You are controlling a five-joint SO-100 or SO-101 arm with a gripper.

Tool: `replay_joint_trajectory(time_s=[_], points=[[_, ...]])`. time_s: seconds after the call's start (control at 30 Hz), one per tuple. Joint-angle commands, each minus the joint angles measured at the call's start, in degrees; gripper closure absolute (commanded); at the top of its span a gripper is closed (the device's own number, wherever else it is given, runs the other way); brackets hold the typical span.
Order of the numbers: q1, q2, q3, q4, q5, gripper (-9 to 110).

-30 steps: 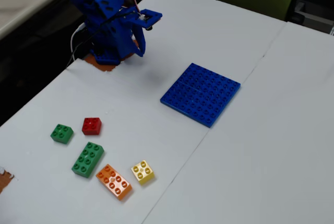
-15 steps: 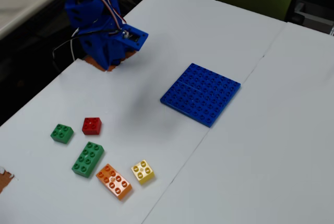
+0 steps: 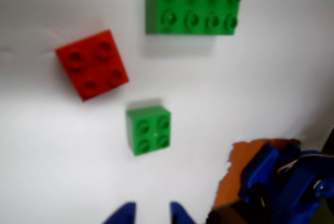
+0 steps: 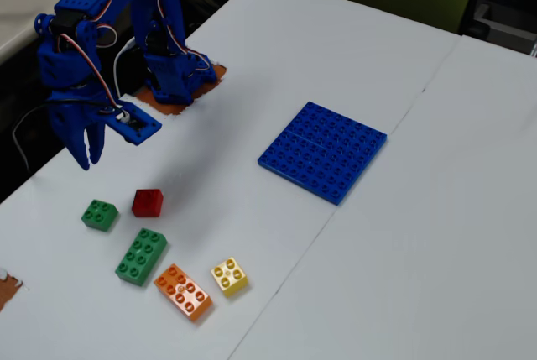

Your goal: Pick up the 2x2 green block and go up the 8x8 blue block.

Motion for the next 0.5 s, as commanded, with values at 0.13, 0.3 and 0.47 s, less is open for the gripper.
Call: replay_joint_trajectory(time_s=[0.13, 0.3, 0.47], points=[[0.6, -9.3, -2.6, -15.7, -35.5, 83], [0.0, -14.1, -2.6, -18.9, -35.1, 80], [0.3, -15.9, -2.6, -17.5, -36.4, 78]])
